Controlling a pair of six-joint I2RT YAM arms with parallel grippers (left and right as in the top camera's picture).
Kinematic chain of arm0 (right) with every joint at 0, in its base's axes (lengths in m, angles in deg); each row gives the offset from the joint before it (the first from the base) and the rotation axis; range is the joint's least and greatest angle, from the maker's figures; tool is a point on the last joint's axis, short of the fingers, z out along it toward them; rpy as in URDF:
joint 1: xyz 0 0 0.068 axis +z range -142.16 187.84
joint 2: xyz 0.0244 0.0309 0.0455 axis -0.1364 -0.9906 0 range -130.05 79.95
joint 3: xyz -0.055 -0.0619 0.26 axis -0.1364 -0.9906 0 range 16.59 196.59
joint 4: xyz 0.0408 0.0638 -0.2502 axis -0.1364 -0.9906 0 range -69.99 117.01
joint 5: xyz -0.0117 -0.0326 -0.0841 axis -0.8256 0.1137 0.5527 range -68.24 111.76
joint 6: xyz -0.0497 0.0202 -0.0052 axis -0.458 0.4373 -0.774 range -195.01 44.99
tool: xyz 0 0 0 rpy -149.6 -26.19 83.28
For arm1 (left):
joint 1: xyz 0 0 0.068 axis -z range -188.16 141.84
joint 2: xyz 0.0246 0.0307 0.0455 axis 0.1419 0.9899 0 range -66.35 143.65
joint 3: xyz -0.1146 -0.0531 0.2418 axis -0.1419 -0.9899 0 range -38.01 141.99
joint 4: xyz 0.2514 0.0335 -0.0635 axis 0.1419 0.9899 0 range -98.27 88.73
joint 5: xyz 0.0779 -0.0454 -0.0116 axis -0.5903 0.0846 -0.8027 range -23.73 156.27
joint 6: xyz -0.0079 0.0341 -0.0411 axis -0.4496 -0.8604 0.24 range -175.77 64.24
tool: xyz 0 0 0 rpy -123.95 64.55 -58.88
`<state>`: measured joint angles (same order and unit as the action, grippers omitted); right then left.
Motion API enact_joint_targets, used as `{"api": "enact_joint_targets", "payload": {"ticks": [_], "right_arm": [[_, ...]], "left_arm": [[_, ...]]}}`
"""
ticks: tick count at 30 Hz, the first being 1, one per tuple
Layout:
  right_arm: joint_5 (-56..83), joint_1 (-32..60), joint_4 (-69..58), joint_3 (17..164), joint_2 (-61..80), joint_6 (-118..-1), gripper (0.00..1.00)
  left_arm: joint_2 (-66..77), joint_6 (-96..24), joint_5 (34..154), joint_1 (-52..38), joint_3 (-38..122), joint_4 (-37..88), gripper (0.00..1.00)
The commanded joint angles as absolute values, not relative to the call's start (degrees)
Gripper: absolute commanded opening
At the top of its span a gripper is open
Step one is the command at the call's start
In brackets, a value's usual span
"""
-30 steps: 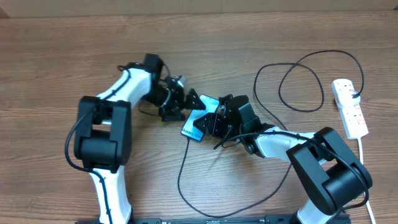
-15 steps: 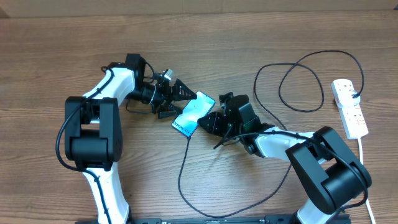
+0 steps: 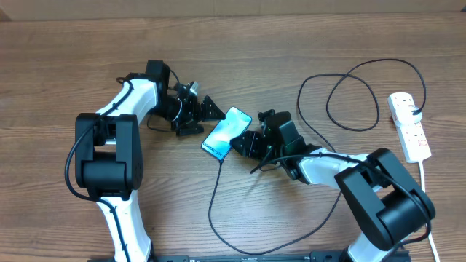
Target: Plug charger to phone and switch on socket
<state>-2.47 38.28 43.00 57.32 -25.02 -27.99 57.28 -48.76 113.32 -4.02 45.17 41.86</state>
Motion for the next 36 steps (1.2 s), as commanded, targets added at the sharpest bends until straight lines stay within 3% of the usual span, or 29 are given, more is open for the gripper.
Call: {"api": "enact_joint_targets", "payload": {"ticks": [1, 5, 9, 22, 36], "right_arm": [[-0.5, 38.19, 41.49, 57.45, -25.52, -25.23, 0.61], [1.79, 38.19, 41.91, 57.45, -25.58, -23.99, 0.75], [2.12, 38.19, 41.86, 57.45, -25.93, -23.2, 0.75], [3.32, 40.94, 45.16, 57.45, -31.31, -16.25, 0.75], [3.72, 41.01, 44.79, 57.45, -32.36, -14.98, 0.75]], "left_arm": [[58.05, -47.21, 104.08, -3.54, 44.75, 39.41, 0.96], [58.05, -46.31, 101.82, -2.94, 44.73, 37.2, 0.88], [58.05, -46.31, 99.7, -1.07, 44.73, 36.46, 0.82], [58.05, -45.2, 84.54, 3.5, 44.51, 38.95, 0.45], [58.05, -44.98, 82.15, 3.5, 41.32, 38.56, 0.41]]}}
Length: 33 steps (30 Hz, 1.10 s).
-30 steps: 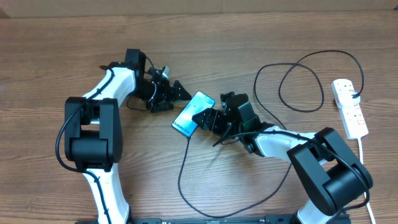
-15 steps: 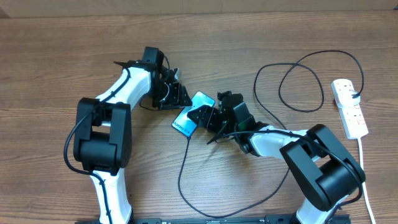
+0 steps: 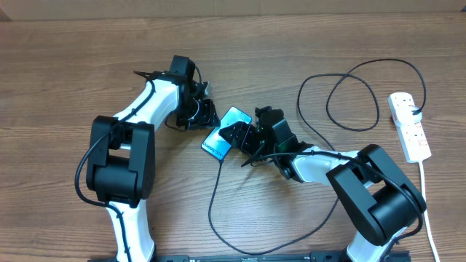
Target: Plug charger to phone and switch on socket
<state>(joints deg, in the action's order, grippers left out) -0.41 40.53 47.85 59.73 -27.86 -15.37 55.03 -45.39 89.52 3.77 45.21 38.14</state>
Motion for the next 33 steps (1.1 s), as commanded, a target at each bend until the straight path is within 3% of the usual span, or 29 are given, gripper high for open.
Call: {"api": "enact_joint_targets", "payload": {"ticks": [1, 10, 33], "right_arm": [[3.7, 41.01, 44.75, 57.45, -32.36, -14.98, 0.75], [3.78, 41.62, 45.34, 57.45, -32.36, -15.42, 0.75], [3.74, 41.64, 45.4, 57.45, -32.36, -15.4, 0.76]], "left_arm": [[58.05, -44.98, 82.15, 3.5, 40.82, 38.1, 0.41], [58.05, -41.98, 75.47, 3.5, 38.89, 37.44, 0.38], [58.05, -41.74, 76.34, 3.5, 36.23, 38.62, 0.32]]}}
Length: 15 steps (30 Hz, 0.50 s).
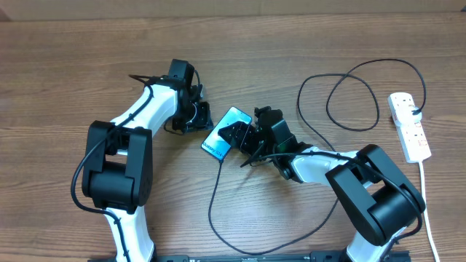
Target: Plug charger to phone and switch on socket
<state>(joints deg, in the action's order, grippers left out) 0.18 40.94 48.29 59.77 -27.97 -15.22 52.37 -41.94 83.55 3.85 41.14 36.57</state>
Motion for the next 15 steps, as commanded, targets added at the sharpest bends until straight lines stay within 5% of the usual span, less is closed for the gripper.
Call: {"api": "enact_joint_targets", "payload": {"ticks": [1, 15], "right_arm": [[3.72, 41.64, 45.4, 57.45, -32.36, -15.4, 0.76], [3.74, 41.64, 45.88, 57.45, -32.36, -15.4, 0.77]], "left_arm": [[58.05, -42.51, 77.35, 3.5, 36.23, 38.88, 0.33], [58.05, -42.86, 75.49, 3.5, 34.52, 40.24, 0.33]]}}
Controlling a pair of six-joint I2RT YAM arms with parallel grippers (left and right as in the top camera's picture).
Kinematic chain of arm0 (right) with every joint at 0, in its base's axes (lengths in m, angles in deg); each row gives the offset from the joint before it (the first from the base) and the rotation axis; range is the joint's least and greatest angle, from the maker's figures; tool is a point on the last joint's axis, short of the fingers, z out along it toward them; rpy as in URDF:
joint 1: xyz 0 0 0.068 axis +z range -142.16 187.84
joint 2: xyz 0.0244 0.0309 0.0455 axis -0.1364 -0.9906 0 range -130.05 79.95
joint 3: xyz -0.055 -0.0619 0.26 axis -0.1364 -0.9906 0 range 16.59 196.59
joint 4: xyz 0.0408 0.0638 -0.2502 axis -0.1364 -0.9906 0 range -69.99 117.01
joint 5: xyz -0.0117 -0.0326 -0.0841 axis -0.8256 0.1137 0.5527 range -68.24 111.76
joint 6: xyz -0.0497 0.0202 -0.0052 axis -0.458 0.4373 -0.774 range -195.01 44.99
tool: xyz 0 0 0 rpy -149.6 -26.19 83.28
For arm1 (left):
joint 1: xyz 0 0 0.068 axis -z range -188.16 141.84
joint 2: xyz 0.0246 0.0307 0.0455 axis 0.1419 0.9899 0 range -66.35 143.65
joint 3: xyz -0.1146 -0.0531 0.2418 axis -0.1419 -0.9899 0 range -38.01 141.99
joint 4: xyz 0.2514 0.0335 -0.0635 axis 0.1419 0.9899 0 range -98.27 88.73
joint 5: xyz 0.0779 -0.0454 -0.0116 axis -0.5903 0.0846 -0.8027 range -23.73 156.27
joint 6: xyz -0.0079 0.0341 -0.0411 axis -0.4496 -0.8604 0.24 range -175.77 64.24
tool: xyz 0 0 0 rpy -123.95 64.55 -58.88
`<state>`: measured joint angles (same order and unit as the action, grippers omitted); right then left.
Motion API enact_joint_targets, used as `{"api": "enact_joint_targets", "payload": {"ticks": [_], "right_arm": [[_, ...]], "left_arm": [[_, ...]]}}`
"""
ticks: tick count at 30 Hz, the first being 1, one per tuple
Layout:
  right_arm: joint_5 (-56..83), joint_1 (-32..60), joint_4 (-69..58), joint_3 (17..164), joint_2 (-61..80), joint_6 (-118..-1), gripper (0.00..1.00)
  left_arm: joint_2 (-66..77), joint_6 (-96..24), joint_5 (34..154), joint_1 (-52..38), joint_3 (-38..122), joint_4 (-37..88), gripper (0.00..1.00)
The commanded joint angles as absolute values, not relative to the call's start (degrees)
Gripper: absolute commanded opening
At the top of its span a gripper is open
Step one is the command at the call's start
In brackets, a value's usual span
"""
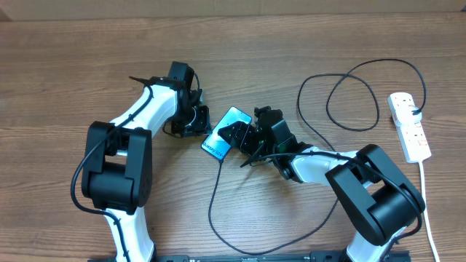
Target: Plug charger to phone and switch on socket
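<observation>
The phone, its blue screen up, lies tilted on the wooden table between both arms. A black charger cable reaches the phone's lower end, loops along the table front and runs off to the right. The white socket strip lies at the far right. My left gripper sits just left of the phone's upper edge; its fingers look bunched together and their state is unclear. My right gripper lies over the phone's right side, its dark fingers overlapping the screen. Whether they clamp the phone does not show.
Further loops of black cable lie on the table between the right arm and the socket strip. A white lead runs from the strip toward the front right corner.
At first my left gripper was open a little left of the phone and my right gripper lay just right of it. Then the left gripper stood close to the phone's upper left edge and the right one over its right side. Both have stayed there; the phone has not shifted.
</observation>
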<state>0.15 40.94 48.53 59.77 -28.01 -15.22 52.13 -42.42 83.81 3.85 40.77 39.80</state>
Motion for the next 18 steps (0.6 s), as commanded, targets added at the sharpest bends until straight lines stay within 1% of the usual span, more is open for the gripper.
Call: {"api": "enact_joint_targets", "payload": {"ticks": [1, 6, 7, 9, 18], "right_arm": [[3.74, 41.64, 45.91, 57.45, -32.36, -15.4, 0.77], [3.76, 41.64, 46.61, 57.45, -32.36, -15.42, 0.77], [3.76, 41.64, 46.96, 57.45, -32.36, -15.44, 0.8], [3.74, 41.64, 47.94, 57.45, -32.36, -16.6, 0.82], [3.67, 41.64, 50.82, 57.45, -34.76, -16.45, 0.8]], "left_arm": [[58.05, -42.86, 75.51, 3.5, 33.95, 39.65, 0.33], [58.05, -42.84, 74.98, 3.5, 31.11, 37.92, 0.33], [58.05, -42.86, 74.61, 3.5, 30.81, 37.86, 0.33], [58.05, -42.88, 74.59, 3.5, 30.35, 37.62, 0.34], [58.05, -42.9, 74.61, 3.5, 30.24, 37.51, 0.34]]}}
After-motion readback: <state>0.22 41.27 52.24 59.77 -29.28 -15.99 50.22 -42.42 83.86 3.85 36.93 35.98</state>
